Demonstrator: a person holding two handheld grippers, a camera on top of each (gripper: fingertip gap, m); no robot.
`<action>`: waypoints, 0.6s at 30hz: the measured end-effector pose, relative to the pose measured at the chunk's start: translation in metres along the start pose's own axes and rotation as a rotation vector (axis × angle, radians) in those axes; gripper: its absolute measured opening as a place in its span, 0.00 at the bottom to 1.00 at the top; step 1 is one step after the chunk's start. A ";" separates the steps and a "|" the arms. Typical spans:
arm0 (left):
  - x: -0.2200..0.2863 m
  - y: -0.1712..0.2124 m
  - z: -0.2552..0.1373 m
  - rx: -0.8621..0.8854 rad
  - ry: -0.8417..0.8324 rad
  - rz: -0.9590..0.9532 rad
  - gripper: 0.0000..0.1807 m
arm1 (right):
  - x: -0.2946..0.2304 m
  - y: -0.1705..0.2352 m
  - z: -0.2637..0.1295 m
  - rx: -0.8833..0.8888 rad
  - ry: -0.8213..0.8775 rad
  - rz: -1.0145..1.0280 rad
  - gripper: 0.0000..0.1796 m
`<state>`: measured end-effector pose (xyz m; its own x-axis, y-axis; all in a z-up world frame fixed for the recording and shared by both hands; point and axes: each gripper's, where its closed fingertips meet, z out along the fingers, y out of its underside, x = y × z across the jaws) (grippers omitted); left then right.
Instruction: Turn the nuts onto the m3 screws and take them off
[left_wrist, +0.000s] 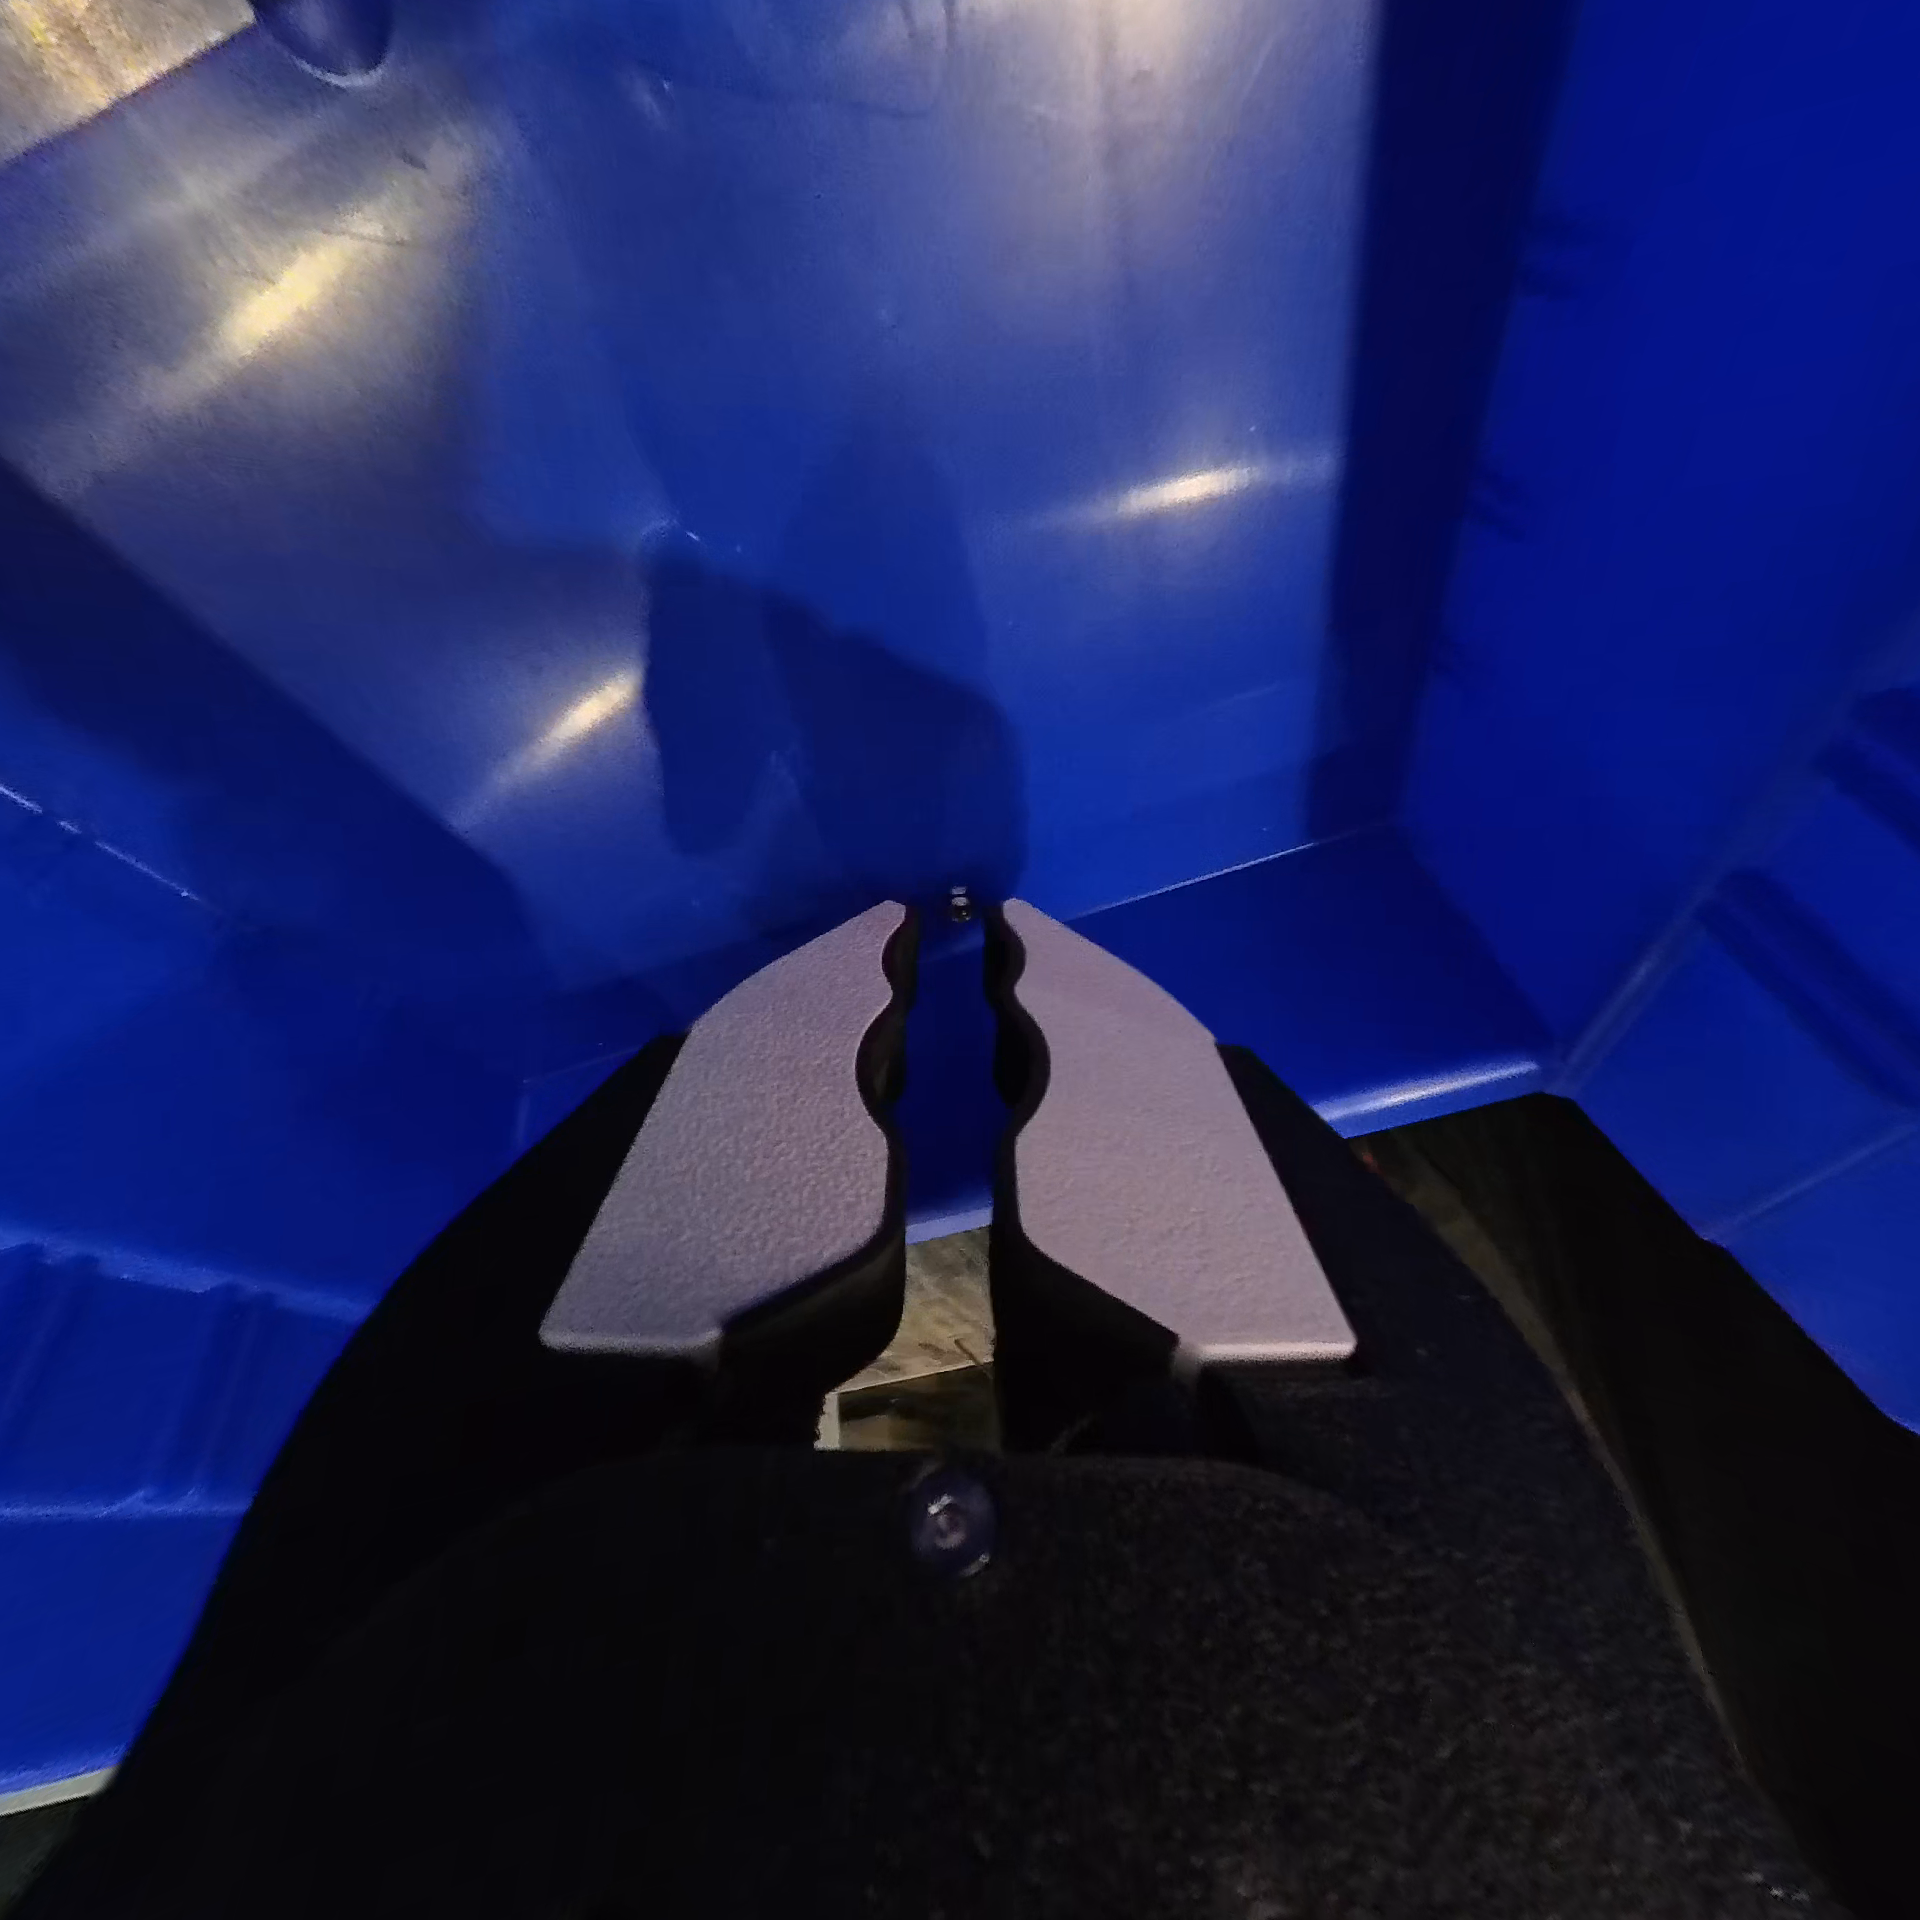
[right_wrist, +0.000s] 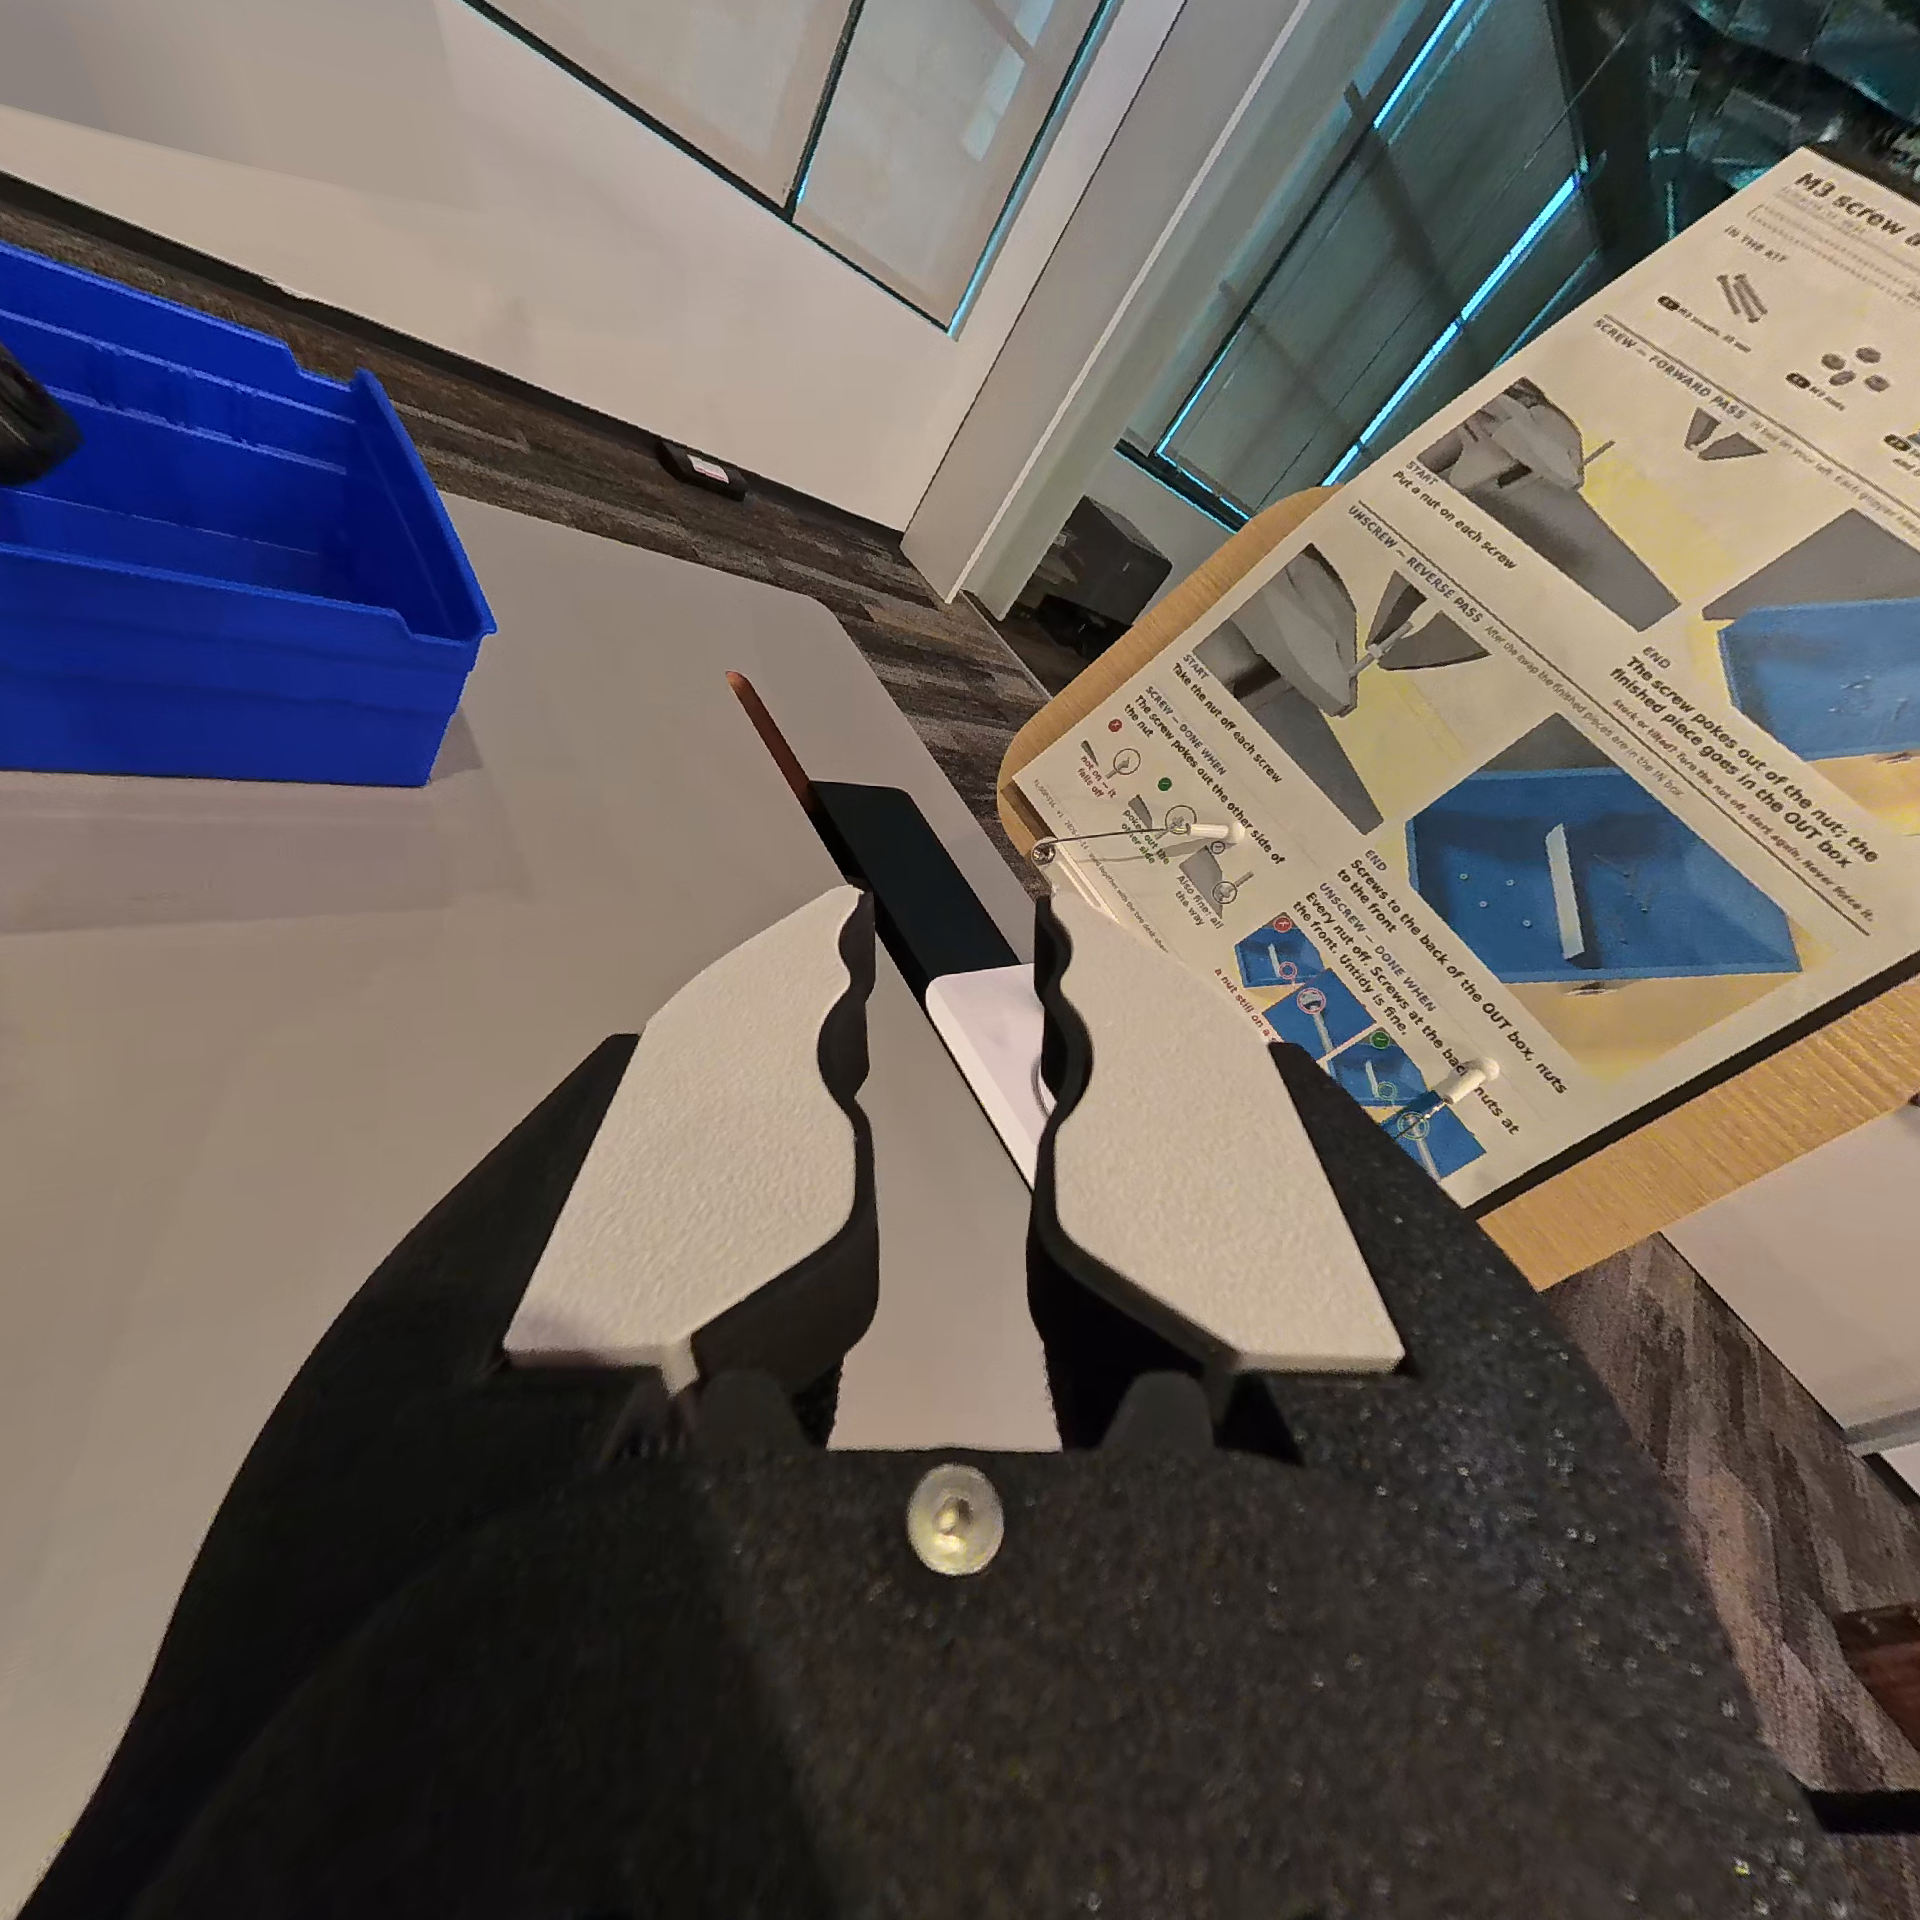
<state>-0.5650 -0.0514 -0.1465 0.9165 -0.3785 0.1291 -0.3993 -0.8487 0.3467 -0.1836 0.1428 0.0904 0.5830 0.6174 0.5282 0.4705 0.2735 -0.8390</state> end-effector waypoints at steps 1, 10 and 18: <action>0.000 0.000 0.000 0.001 0.000 -0.006 0.06 | 0.000 0.000 0.000 0.000 0.001 0.000 0.16; 0.002 -0.001 0.001 -0.004 0.001 -0.015 0.01 | 0.003 -0.005 -0.004 0.019 0.013 -0.008 0.16; 0.000 0.001 0.001 -0.025 -0.025 0.014 0.02 | 0.001 -0.006 -0.004 0.020 0.006 -0.014 0.15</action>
<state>-0.5652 -0.0524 -0.1470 0.9097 -0.4000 0.1113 -0.4116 -0.8338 0.3678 -0.1832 0.1385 0.0962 0.5808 0.6089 0.5403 0.4649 0.2967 -0.8342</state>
